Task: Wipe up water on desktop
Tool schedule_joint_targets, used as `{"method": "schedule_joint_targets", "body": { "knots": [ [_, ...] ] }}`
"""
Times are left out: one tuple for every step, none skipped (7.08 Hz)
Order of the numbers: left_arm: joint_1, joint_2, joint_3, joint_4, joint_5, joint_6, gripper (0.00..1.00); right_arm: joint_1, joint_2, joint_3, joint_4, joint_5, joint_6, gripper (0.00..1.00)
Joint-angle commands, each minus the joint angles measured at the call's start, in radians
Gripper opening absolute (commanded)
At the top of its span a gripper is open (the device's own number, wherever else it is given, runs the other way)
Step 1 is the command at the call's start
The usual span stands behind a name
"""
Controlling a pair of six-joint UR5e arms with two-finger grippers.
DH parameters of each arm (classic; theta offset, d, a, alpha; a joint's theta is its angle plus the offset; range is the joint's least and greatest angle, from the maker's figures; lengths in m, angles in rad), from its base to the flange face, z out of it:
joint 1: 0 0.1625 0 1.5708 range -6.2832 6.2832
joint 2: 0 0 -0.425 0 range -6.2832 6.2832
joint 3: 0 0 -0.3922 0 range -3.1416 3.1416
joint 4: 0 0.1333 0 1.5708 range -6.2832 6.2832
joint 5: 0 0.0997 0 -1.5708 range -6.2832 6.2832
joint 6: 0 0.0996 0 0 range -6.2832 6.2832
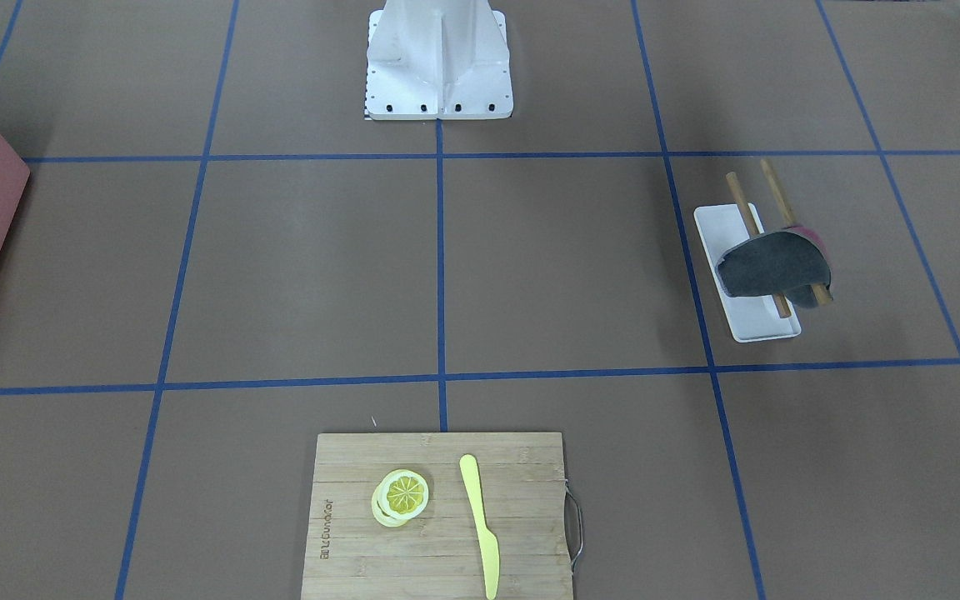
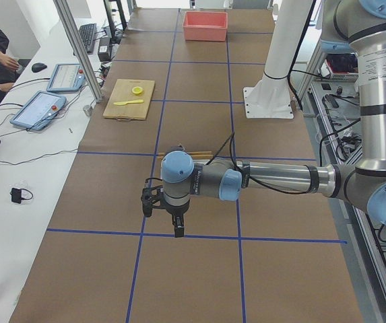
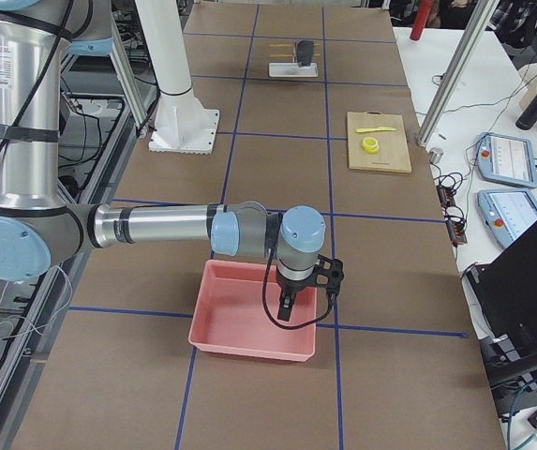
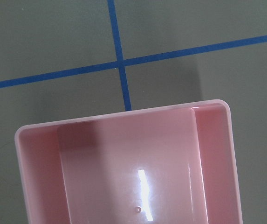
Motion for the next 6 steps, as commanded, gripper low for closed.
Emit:
{"method": "schedule_joint_targets", "body": {
  "knots": [
    [0.0, -0.002, -0.001, 0.0, 0.0, -0.003, 0.98, 0.0, 0.001, -0.001, -0.002, 0.0, 0.0, 1.0],
    [0.0, -0.002, -0.001, 0.0, 0.0, -0.005, 0.98, 0.0, 0.003, -0.001, -0.002, 0.0, 0.0, 1.0],
    [0.0, -0.002, -0.002, 0.0, 0.0, -0.005, 0.98, 0.0, 0.004, -0.001, -0.002, 0.0, 0.0, 1.0],
    [0.0, -0.003, -0.002, 0.0, 0.0, -0.005, 0.98, 0.0, 0.003, -0.001, -0.004, 0.0, 0.0, 1.0],
    [0.0, -0.005, -0.002, -0.002, 0.002, -0.005, 0.98, 0.0, 0.004, -0.001, -0.004, 0.003, 0.002, 1.0],
    [0.0, -0.006, 0.001, 0.0, 0.0, -0.005, 0.98, 0.0, 0.004, -0.002, -0.004, 0.014, 0.002, 1.0]
  ]
}}
